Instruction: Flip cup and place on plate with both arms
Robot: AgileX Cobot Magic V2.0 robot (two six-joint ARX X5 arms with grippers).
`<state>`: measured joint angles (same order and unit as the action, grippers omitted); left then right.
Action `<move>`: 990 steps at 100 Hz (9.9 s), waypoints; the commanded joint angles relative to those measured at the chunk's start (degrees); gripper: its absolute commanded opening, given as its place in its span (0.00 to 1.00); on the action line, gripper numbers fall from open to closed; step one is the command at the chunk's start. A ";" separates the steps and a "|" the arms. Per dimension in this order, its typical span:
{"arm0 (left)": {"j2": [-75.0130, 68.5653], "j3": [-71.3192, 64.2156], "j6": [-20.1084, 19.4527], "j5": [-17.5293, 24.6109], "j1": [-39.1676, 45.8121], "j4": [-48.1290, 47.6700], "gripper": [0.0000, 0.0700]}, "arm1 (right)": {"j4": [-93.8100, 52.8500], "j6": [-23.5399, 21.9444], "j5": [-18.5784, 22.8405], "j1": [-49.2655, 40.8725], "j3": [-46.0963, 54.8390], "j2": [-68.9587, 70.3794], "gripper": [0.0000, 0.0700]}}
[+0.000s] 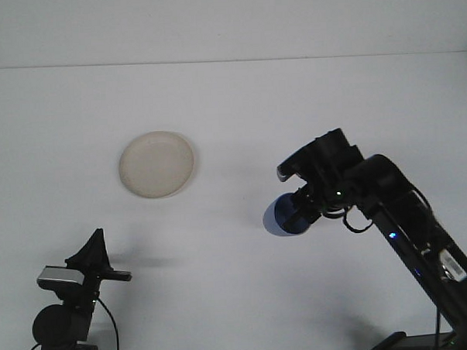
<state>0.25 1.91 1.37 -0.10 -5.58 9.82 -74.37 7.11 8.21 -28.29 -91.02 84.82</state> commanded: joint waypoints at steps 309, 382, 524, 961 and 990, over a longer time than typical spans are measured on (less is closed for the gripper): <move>-0.07 -1.01 -0.26 0.11 0.04 0.59 0.02 | 34.77 -7.26 -9.27 22.62 36.00 -42.01 0.61; -0.04 1.75 -0.26 0.11 0.04 0.42 0.02 | 44.92 -12.92 -13.20 22.75 57.07 -71.67 0.00; 58.23 65.05 5.77 16.13 -2.71 -47.32 0.82 | 44.74 -12.92 -13.18 22.75 57.07 -71.63 0.00; 100.21 101.68 2.89 1.55 -1.25 -54.45 0.77 | 44.35 -13.38 -13.18 22.75 57.07 -71.63 0.00; 79.93 88.48 4.57 1.55 -2.08 -45.38 0.76 | 44.35 -13.35 -13.18 22.75 57.07 -71.63 0.00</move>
<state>82.87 93.71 5.17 1.37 -7.09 -37.36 -30.55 -5.48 -4.78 -5.56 -33.58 13.15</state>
